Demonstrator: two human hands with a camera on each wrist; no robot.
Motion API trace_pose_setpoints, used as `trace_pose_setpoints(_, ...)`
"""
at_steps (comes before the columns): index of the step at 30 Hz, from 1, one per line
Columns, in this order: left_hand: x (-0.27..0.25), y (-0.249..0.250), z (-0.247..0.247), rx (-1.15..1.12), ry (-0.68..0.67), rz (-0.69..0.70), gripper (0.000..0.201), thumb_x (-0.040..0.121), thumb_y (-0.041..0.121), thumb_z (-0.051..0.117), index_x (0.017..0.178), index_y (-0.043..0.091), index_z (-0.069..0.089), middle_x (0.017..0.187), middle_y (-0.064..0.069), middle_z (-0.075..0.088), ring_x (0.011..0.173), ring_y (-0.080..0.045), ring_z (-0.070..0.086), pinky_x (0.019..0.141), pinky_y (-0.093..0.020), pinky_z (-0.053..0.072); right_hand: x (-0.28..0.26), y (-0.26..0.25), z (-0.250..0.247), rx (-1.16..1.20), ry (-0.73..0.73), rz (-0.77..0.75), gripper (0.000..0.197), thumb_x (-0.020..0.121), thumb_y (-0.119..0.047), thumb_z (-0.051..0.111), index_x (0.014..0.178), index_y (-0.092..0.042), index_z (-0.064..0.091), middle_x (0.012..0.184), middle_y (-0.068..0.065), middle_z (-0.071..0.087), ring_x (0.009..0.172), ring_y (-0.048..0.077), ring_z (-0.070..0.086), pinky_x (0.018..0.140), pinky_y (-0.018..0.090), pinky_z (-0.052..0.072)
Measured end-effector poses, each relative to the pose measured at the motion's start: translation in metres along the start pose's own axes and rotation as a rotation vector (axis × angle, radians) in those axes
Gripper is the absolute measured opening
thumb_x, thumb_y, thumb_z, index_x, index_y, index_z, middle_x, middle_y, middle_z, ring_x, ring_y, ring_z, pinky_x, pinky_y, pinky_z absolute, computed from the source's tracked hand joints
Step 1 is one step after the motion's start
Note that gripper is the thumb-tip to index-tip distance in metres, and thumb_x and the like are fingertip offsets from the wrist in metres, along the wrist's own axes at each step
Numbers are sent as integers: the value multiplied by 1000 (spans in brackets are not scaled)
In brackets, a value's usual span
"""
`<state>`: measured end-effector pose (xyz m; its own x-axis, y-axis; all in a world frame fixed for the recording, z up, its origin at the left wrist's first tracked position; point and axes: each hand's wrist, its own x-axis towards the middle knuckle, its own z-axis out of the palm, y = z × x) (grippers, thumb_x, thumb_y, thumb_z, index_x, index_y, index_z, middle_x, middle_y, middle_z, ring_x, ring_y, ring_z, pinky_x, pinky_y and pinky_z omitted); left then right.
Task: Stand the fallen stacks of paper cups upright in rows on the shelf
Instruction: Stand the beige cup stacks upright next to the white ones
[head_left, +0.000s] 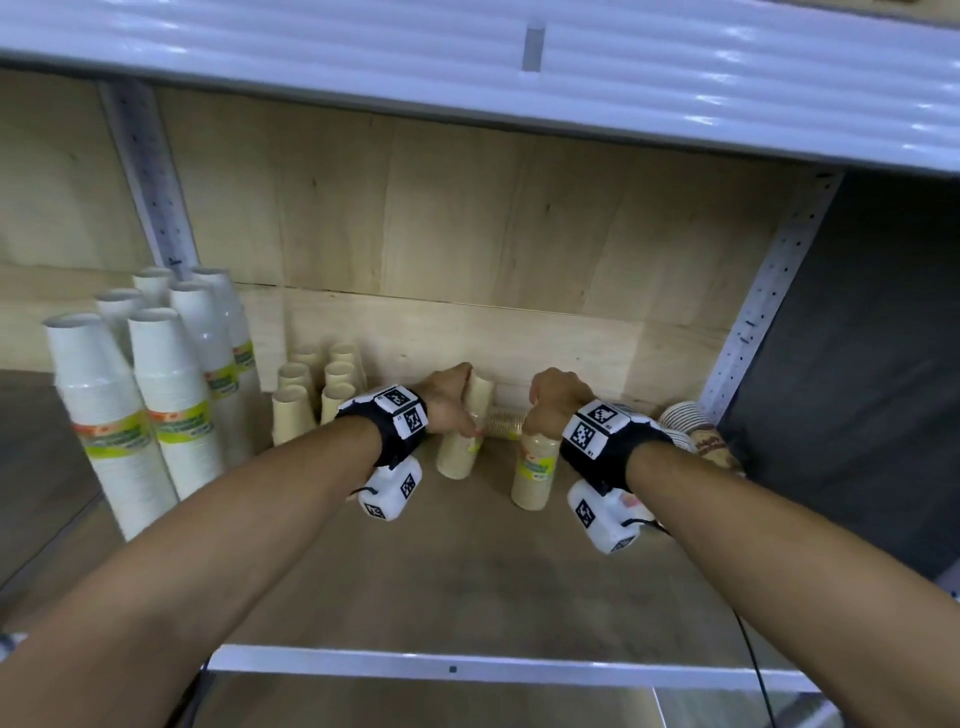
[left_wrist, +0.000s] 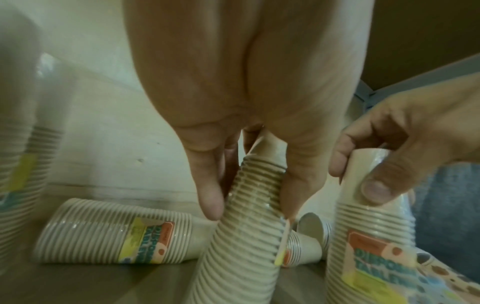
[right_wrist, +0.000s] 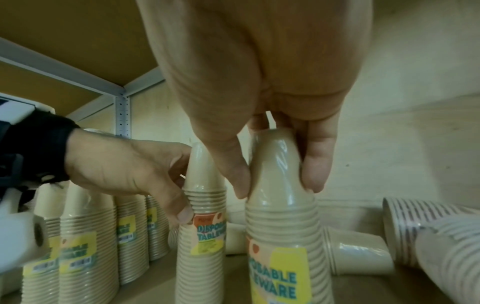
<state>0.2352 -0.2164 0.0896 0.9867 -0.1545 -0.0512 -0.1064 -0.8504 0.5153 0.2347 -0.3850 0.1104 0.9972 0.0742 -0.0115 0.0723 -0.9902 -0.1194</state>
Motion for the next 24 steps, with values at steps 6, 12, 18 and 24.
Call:
trace_pose_setpoints(6, -18, -7, 5, -115, -48, 3, 61, 65, 14, 86, 114, 19, 49, 107, -3, 63, 97, -23, 64, 70, -41, 61, -13, -12, 0, 79, -15, -123, 35, 78, -16, 75, 111, -7, 65, 112, 10, 65, 91, 23, 63, 60, 23, 43)
trace_pose_setpoints(12, -31, -8, 9, -173, -61, -7, 63, 63, 10, 87, 113, 14, 50, 110, -6, 62, 101, -25, 63, 70, -52, 60, -17, -18, 0, 182, -20, -183, 39, 77, -20, 74, 112, -8, 62, 115, 9, 61, 100, 27, 61, 68, 27, 45)
trace_pose_setpoints(18, -34, -8, 6, -145, -23, 7, 54, 69, 16, 85, 111, 17, 51, 106, -3, 63, 93, -18, 63, 77, -38, 57, -22, -18, -6, 249, -11, -194, 44, 77, -23, 75, 117, -11, 60, 119, 8, 61, 106, 27, 60, 82, 32, 52)
trace_pose_setpoints(24, -33, 3, -10, -222, 23, -3, 47, 74, 29, 82, 110, 20, 55, 92, -6, 63, 75, -18, 62, 62, -33, 57, -27, -14, -17, 242, 1, -195, 44, 79, -21, 73, 120, -10, 61, 122, 10, 62, 106, 27, 62, 72, 28, 47)
